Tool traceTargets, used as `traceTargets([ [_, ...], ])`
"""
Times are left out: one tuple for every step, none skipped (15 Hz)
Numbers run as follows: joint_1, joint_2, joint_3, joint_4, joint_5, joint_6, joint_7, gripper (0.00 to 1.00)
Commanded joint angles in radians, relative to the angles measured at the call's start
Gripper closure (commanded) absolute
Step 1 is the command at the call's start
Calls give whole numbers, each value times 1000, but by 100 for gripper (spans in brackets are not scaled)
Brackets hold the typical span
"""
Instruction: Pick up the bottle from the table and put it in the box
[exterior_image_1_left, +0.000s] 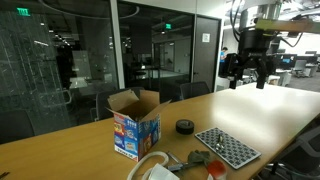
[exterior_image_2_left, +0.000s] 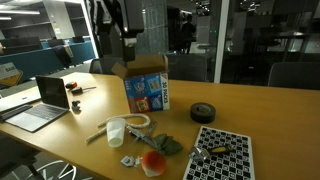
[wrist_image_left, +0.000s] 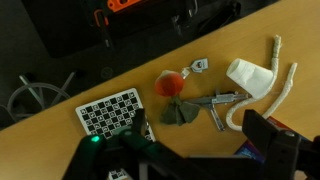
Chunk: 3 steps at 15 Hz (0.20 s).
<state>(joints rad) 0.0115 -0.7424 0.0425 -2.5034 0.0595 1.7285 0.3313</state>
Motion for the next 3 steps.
traceTargets([
  [-24, 0, 18, 2, 12, -3, -13, 0],
  [-24, 0, 18, 2, 12, -3, -13, 0],
  [-24, 0, 18, 2, 12, -3, -13, 0],
])
